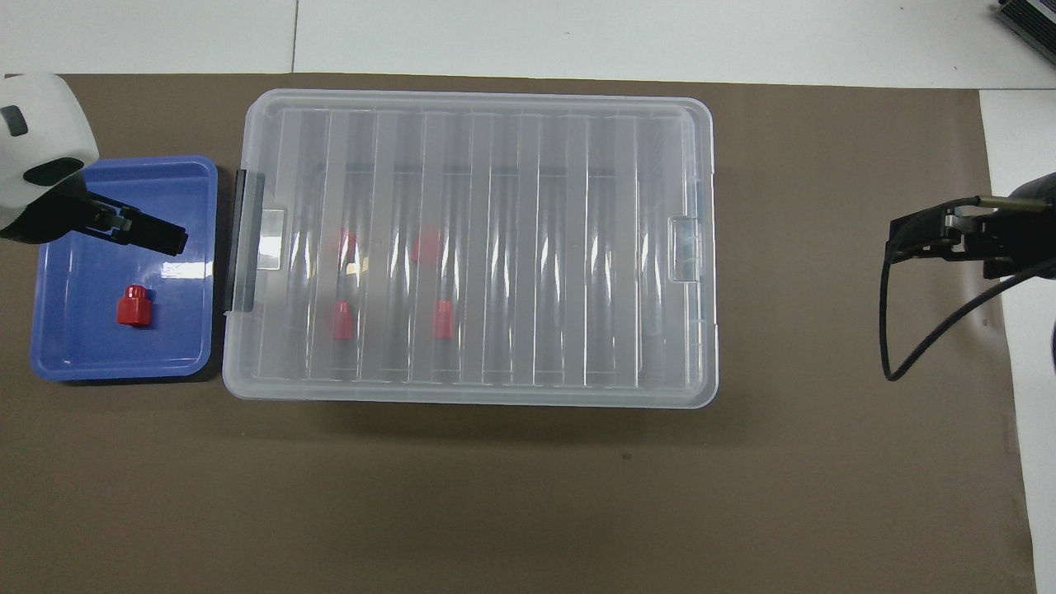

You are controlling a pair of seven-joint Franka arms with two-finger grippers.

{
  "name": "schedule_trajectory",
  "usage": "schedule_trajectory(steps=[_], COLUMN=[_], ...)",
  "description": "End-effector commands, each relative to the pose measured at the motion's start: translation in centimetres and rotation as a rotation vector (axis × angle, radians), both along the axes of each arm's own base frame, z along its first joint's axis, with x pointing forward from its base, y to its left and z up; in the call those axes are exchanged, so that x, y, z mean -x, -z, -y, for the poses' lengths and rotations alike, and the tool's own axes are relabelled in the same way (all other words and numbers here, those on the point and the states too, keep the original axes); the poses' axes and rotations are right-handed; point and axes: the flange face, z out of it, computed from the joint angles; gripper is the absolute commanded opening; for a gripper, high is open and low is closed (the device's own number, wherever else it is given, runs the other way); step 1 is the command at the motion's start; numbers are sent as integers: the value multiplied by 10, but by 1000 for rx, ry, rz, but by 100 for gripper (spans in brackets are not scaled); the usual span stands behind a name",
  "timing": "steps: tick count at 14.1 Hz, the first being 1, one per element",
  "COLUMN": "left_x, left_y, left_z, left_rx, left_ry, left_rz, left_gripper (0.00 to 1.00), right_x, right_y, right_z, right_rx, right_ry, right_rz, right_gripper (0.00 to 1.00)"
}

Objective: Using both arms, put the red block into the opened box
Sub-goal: 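Move the right gripper to the edge of the clear lid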

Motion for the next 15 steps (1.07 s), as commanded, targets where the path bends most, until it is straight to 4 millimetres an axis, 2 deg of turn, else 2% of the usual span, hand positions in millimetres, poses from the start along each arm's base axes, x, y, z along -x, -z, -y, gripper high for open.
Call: schedule_trajectory(steps=[1,4,8,13,15], left_x=[9,9,9,9,9], left_y=[-1,-1,-1,-1,-1], left_z=[-4,-4,-4,-4,-4], left_rx=[3,3,3,3,3], left_ry=[-4,-4,-4,-4,-4], left_rz=[-3,-3,-3,-3,-5], left_gripper=[100,100,100,100,100], right_x=[2,2,-4,-27,-36], right_y=[1,1,24,63,85], right_z=[2,2,-8,-55,-76], right_rx=[-9,-10,-13,-22,-17], right_ry=[-19,-19,-35,-49,-84], right_rz=[-15,-9,65,89,86], right_gripper=[100,100,100,100,99])
